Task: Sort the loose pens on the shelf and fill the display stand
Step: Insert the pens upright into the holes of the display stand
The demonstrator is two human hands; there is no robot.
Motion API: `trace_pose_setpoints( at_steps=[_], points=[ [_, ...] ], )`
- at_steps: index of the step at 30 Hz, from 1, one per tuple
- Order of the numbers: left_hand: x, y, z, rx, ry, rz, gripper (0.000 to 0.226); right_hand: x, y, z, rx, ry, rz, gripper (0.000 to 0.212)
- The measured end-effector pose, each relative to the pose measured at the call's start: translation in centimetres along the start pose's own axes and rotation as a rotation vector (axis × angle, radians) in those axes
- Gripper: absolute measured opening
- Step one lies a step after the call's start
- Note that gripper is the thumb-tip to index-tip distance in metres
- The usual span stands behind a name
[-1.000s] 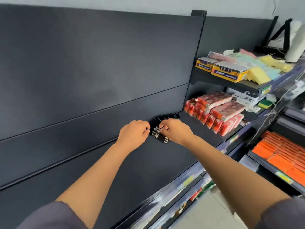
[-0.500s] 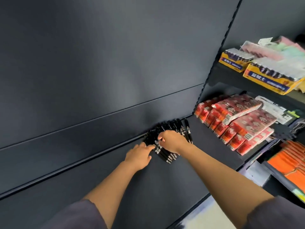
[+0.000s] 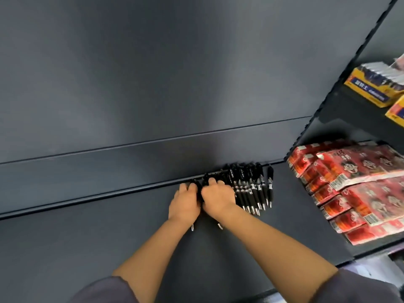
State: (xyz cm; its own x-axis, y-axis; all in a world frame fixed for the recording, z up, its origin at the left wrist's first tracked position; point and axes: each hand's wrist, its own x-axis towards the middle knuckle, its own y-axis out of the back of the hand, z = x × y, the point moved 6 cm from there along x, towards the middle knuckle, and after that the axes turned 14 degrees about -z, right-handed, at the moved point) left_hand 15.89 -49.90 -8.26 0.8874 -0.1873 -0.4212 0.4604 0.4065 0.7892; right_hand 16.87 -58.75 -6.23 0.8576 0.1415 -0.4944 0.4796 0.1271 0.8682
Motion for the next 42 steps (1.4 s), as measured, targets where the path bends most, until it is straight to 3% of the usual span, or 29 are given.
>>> trace_pose_setpoints(
  at_steps=[4, 9, 13, 16, 20, 25, 29, 33, 35, 39, 42],
  points=[
    [-1.1, -0.2, -0.2, -0.049, 0.081, 0.068, 0.039, -0.1, -0.2, -0.3, 0.018, 0.046, 0.016, 0.031],
    [-1.4, 0.3, -0.9, -0.118, 0.151, 0.076, 0.046, -0.2, 1.1, 1.6, 0.357, 0.036, 0.037, 0.029],
    [-1.4, 0.4, -1.4, -0.560, 0.118, 0.069, 0.029, -0.3, 1.4, 3.0, 0.614, 0.029, 0.001, 0.021],
    [-2.4, 0.7, -1.1, -0.899, 0.077, 0.104, 0.016, -0.7, 1.4, 2.1, 0.886, 0.164, -0.125, 0.021],
    [-5.3, 2.8, -1.1, -1.210, -0.055, 0.188, 0.006, -2.2, 2.5, -1.2, 0.972, 0.396, -0.224, 0.027],
    [-11.2, 6.2, -4.7, -1.256, -0.071, 0.358, 0.007, -4.7, 4.4, -8.2, 1.016, 0.642, -0.298, 0.018],
    [-17.9, 9.5, -10.9, -1.209, -0.022, 0.606, 0.013, -7.0, 6.7, -16.3, 0.840, 0.766, -0.186, 0.015],
    [-26.0, 12.8, -18.2, -1.078, 0.052, 0.853, 0.010, -10.3, 9.0, -25.9, 0.664, 0.889, -0.046, 0.032],
    [-30.0, 14.0, -21.9, -1.007, 0.090, 0.914, 0.011, -12.3, 9.4, -31.0, 0.680, 0.977, -0.065, 0.031],
    [-38.6, 16.1, -30.2, -0.947, 0.139, 1.035, 0.015, -17.2, 9.6, -42.6, 0.744, 1.091, -0.093, 0.010],
    [-43.5, 17.4, -35.5, -0.923, 0.154, 1.093, 0.014, -19.9, 10.1, -50.0, 0.726, 1.102, -0.043, 0.017]
  ],
)
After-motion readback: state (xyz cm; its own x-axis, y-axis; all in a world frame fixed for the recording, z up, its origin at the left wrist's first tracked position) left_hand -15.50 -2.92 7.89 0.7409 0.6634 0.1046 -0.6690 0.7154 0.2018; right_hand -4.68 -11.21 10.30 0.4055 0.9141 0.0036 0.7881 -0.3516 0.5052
